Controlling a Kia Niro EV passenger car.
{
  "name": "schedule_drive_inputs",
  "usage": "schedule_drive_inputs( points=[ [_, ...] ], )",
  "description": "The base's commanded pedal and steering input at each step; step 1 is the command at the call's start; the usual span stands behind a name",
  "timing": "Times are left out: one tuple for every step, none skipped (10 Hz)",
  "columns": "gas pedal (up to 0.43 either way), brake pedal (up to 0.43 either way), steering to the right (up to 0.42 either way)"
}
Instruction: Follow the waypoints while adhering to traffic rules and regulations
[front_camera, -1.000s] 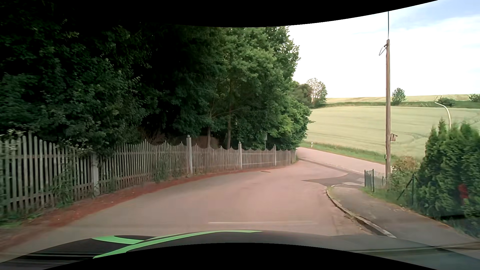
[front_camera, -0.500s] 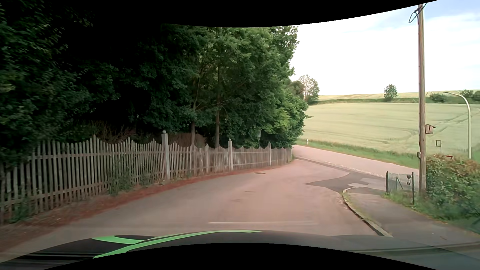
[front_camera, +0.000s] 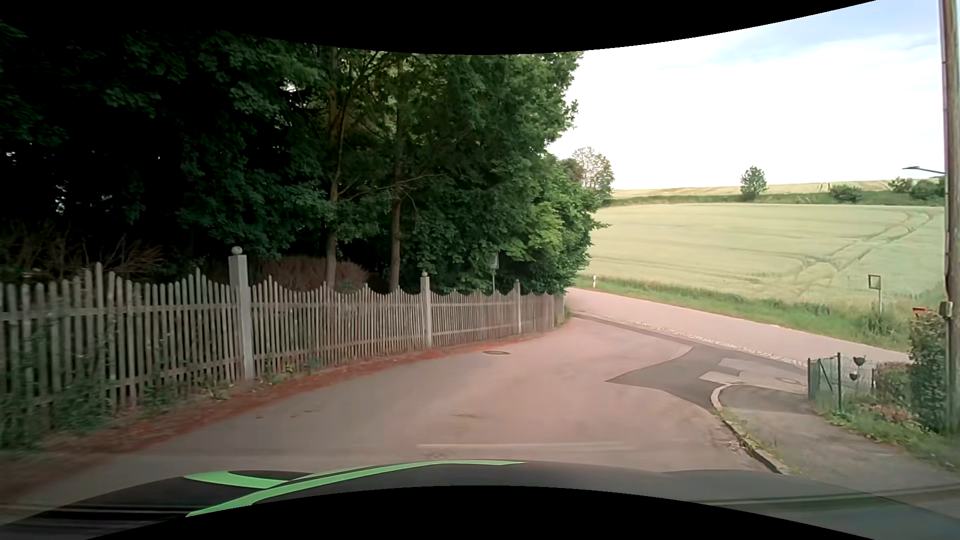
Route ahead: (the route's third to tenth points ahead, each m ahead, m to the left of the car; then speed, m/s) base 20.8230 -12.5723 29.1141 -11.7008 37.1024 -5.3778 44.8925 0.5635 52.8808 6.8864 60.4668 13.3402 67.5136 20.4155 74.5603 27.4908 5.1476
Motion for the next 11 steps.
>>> schedule_drive_inputs(
  points=[
    [0.000,0.213,0.130],
    [0.000,0.220,0.136],
    [0.000,0.220,0.143],
    [0.000,0.226,0.150],
    [0.000,0.226,0.158],
    [0.000,0.232,0.162],
    [0.000,0.232,0.166],
    [0.000,0.244,0.172],
    [0.000,0.244,0.177],
    [0.000,0.244,0.184],
    [0.000,0.256,0.191]
  ],
)
